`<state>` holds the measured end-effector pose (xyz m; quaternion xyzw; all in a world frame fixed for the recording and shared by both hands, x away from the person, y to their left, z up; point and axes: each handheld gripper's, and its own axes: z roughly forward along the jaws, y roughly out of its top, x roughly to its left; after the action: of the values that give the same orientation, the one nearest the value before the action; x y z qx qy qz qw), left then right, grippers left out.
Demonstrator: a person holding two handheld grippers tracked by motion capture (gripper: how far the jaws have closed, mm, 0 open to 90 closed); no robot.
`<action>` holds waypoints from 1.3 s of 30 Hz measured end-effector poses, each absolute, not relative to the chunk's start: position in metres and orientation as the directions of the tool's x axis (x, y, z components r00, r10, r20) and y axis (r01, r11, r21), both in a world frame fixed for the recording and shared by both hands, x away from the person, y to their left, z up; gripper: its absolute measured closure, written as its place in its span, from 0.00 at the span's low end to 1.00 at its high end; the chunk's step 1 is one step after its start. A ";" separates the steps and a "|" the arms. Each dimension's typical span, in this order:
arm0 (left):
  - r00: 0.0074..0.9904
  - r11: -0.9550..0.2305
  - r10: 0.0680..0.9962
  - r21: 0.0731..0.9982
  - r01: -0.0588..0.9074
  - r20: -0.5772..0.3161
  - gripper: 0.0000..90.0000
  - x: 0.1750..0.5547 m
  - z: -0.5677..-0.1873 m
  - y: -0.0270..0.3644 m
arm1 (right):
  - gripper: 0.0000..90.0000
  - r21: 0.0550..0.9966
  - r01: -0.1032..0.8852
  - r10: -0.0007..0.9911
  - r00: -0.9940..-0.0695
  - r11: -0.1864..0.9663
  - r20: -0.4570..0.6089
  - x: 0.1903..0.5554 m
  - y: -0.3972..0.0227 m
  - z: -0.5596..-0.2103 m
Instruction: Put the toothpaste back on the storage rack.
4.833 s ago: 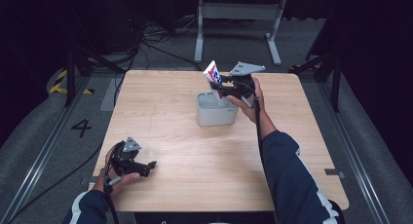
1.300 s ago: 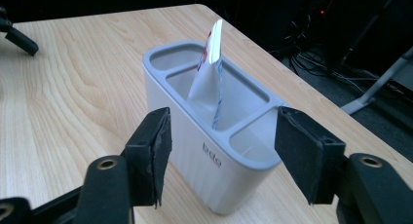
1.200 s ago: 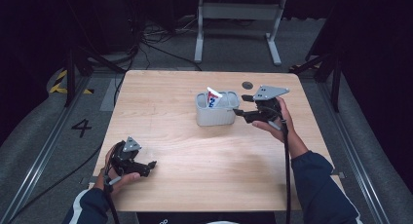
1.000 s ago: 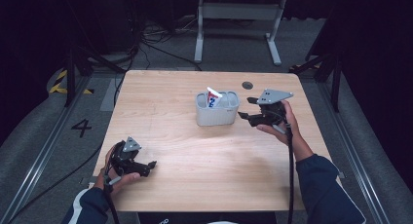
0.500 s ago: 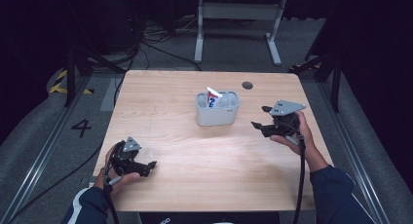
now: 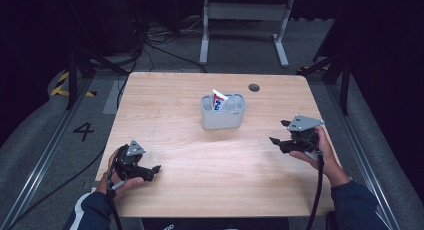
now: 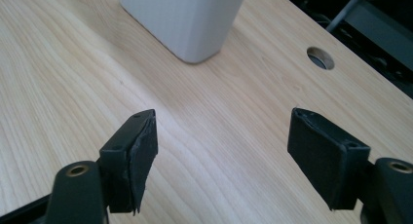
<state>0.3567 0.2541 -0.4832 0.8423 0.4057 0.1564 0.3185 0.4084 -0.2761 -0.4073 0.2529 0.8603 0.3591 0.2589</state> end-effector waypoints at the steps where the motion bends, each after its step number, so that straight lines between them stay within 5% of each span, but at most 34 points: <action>1: 0.624 -0.471 0.782 0.663 0.582 0.008 0.00 0.357 -0.483 0.254 | 0.30 0.743 0.248 0.619 -0.737 0.621 -0.272 0.407 -0.278 -0.409; 39: 0.619 -0.465 0.785 0.664 0.585 0.003 0.00 0.357 -0.483 0.254 | 0.26 0.739 0.498 0.772 -0.633 0.455 -0.049 0.366 -0.372 -0.475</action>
<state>0.3566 0.2538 -0.4833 0.8413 0.4073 0.1565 0.3190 0.3658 -0.3721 -0.4753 0.3822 0.8308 0.3557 0.1931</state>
